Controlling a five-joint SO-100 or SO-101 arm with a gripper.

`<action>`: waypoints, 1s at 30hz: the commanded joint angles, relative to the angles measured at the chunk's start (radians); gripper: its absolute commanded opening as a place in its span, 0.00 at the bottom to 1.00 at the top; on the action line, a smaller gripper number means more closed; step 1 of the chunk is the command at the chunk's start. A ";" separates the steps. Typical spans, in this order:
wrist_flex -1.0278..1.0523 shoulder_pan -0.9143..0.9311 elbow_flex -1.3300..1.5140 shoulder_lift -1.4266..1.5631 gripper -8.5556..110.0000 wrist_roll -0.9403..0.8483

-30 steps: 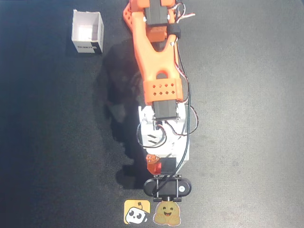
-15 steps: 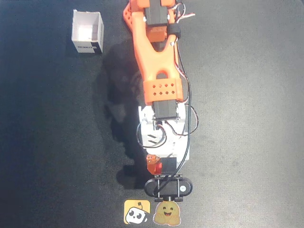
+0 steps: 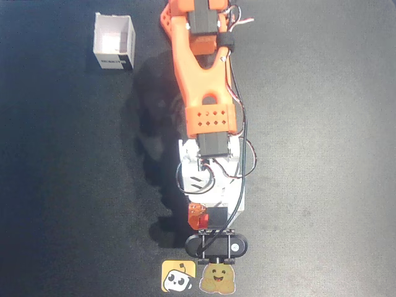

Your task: Put the red cube on top of the blue cube.

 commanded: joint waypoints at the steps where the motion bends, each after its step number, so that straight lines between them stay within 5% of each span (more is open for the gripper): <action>1: -0.015 0.005 -0.063 0.058 0.24 -0.003; 20: -0.012 -0.037 -0.018 0.189 0.27 0.025; 30: 0.015 -0.034 0.293 0.526 0.21 -0.067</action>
